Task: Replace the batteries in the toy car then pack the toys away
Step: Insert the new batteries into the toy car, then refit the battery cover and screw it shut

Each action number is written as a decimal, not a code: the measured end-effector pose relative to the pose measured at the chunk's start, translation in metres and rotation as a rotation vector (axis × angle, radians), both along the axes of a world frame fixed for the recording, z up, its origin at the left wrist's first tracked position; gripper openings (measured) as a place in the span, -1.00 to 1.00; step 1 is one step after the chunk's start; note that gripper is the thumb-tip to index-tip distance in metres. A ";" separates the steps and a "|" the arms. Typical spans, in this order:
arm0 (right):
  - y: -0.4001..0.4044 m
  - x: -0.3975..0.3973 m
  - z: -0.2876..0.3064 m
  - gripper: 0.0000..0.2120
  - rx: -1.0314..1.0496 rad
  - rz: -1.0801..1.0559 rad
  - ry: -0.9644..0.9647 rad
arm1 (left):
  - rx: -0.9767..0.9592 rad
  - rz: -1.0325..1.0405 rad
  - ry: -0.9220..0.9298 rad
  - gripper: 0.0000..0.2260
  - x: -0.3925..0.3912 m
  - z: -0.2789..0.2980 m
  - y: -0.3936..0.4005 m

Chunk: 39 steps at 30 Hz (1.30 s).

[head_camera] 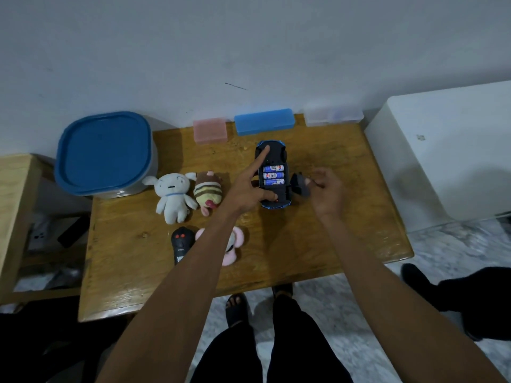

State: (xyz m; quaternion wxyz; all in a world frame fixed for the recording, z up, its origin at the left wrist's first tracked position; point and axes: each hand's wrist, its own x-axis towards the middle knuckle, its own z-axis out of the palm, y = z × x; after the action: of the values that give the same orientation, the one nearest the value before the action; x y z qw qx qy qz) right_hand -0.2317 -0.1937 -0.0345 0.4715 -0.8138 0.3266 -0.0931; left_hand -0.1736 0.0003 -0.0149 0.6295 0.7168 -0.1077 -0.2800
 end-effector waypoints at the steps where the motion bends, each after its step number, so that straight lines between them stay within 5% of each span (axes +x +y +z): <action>1: -0.002 0.005 0.010 -0.83 0.003 -0.005 -0.047 | 0.001 0.002 -0.004 0.01 0.001 0.002 0.000; 9: -0.004 0.036 0.083 -0.91 0.182 0.068 -0.284 | 0.006 0.008 -0.043 -0.03 0.004 0.012 -0.002; 20: 0.020 0.044 0.089 -0.90 0.123 0.352 -0.099 | 0.002 0.009 -0.100 -0.04 0.009 0.017 0.001; 39: 0.027 0.045 0.072 -0.93 -0.138 0.427 -0.083 | -0.033 0.005 -0.087 -0.07 0.006 0.017 0.006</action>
State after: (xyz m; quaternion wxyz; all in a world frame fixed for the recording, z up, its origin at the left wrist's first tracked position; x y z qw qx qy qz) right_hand -0.1866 -0.1667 0.0376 0.4366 -0.8904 0.1201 -0.0469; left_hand -0.1679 0.0065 0.0016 0.6368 0.7180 -0.1379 -0.2450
